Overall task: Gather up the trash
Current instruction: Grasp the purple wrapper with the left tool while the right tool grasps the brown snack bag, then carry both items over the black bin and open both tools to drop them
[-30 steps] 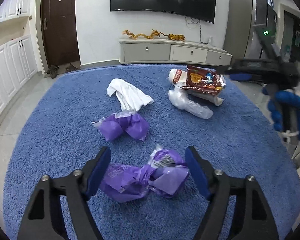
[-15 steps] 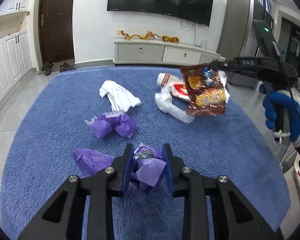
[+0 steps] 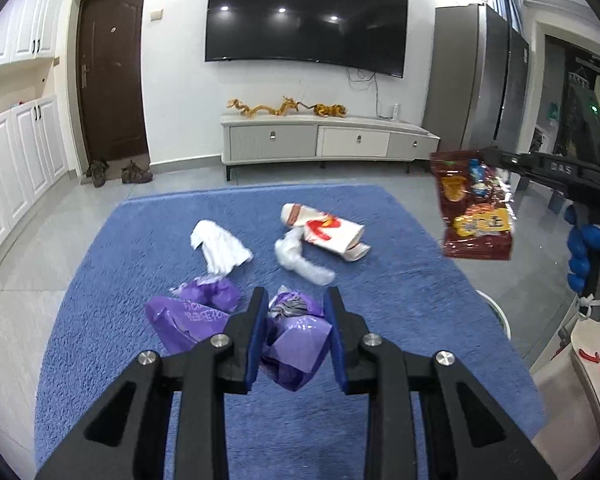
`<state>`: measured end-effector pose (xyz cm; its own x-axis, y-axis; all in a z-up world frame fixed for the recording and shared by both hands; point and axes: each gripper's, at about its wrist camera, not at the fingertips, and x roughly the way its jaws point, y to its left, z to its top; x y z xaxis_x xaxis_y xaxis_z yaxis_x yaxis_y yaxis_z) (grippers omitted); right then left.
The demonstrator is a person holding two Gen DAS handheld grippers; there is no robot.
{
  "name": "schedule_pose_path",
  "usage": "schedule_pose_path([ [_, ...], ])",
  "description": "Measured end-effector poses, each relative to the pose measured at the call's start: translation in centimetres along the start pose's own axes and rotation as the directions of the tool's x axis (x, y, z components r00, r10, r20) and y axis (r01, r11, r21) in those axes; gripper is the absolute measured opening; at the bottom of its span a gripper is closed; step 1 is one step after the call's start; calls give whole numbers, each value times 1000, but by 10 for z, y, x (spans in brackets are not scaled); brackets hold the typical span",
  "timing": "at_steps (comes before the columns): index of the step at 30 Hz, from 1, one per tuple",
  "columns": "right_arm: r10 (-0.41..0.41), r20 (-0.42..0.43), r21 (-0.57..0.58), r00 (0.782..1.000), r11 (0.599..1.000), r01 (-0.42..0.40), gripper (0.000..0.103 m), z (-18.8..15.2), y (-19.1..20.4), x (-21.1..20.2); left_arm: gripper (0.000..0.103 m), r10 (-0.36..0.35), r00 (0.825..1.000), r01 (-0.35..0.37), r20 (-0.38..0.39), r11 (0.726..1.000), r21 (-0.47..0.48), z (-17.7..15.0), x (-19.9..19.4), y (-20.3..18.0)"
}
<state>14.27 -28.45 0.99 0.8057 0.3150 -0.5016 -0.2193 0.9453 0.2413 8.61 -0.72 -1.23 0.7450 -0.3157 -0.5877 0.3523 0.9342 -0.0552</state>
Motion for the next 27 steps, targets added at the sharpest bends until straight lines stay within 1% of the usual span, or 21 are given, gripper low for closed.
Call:
schedule_pose_path([
  [3,-43,26,21,999,999,43,3,-5,-22,-31,27,-19,1000,19,1,1000,10,8,-1,-14],
  [8,-123,42,63,991,991,120,3,-23,-62,-68,27,-57,998,58,-15,997,47,21,7,-50],
  [12,-186,31,114,982,977,182,3,-43,-101,-89,27,-103,994,106,-36,990,88,33,24,-87],
  [15,-228,15,147,973,963,224,3,-57,-128,-98,27,-142,988,149,-61,981,126,41,43,-122],
  [18,-265,-6,178,964,949,262,3,-72,-154,-103,27,-186,978,199,-95,968,154,45,64,-159],
  [21,-300,-36,209,953,931,300,3,-87,-179,-105,27,-231,964,252,-130,951,176,48,84,-195],
  [27,-352,-110,226,930,902,368,3,-113,-217,-101,27,-306,932,342,-193,918,200,55,128,-258],
])
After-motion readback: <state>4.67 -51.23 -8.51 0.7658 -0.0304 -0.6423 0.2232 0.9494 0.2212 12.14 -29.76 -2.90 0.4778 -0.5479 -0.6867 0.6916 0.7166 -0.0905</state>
